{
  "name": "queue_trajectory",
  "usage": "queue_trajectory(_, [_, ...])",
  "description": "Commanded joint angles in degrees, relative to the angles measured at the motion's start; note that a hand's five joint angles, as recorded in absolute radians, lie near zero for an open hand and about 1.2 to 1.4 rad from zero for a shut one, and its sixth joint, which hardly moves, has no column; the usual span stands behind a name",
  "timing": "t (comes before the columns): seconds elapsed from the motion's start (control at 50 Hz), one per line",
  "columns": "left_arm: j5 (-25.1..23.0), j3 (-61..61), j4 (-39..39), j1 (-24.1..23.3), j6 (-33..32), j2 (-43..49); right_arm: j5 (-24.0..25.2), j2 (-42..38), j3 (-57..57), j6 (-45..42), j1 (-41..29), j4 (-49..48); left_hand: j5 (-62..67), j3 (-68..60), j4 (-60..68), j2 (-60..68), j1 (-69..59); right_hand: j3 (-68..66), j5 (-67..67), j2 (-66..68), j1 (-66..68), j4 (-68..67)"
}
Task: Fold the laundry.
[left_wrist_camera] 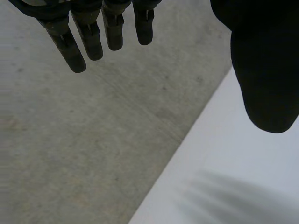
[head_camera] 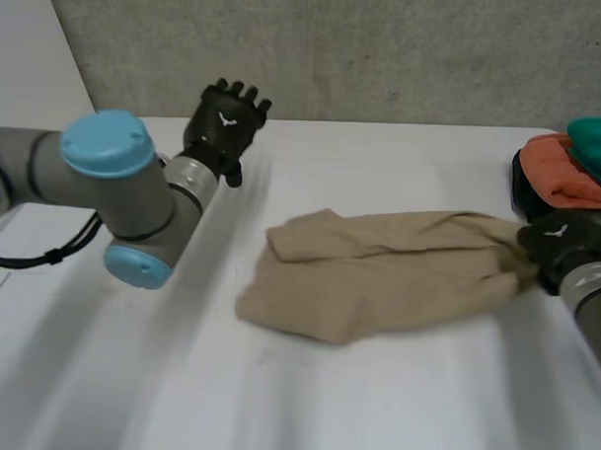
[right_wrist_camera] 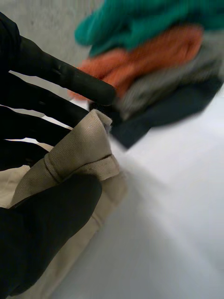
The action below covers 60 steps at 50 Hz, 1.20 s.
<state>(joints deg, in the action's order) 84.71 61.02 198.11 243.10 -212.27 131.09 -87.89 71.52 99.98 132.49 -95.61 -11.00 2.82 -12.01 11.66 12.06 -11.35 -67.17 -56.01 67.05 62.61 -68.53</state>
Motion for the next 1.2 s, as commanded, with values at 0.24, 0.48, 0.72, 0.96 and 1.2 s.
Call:
queue_trajectory(0.24, [0.3,10.0,-1.7,3.3,7.8,-12.0,16.5,-12.9,-11.9,-11.2,-32.2,-12.3,-1.4,0.6,-0.3,-0.7,0.0,-12.8,-14.0,13.0,17.4,-11.5])
queue_trajectory(0.48, [0.4,10.8,-1.1,2.6,8.1,-13.0,17.3,-12.2,-15.3,-1.5,-33.5,-6.3,-1.6,0.8,-0.4,-0.8,0.1,57.2,56.0,-57.0,-52.6,58.5])
queue_trajectory(0.72, [1.2,3.6,-2.9,-8.1,15.1,-9.4,9.0,-0.4,-14.9,38.1,-17.5,6.9,-1.8,1.0,-0.6,-1.0,0.3,57.2,56.0,-57.0,-52.6,58.5])
queue_trajectory(0.96, [10.6,0.8,-9.7,-18.3,15.3,-1.3,9.2,-8.5,-20.3,37.8,-16.2,12.0,-1.4,0.6,-0.3,-0.7,0.0,57.2,56.0,-57.0,-52.6,58.5])
queue_trajectory(1.2, [13.9,0.5,-17.3,-18.3,7.9,5.0,8.8,-14.6,-21.8,37.1,-16.7,13.3,-0.6,-0.2,0.6,0.2,-0.9,57.2,56.0,-57.0,-52.6,58.5])
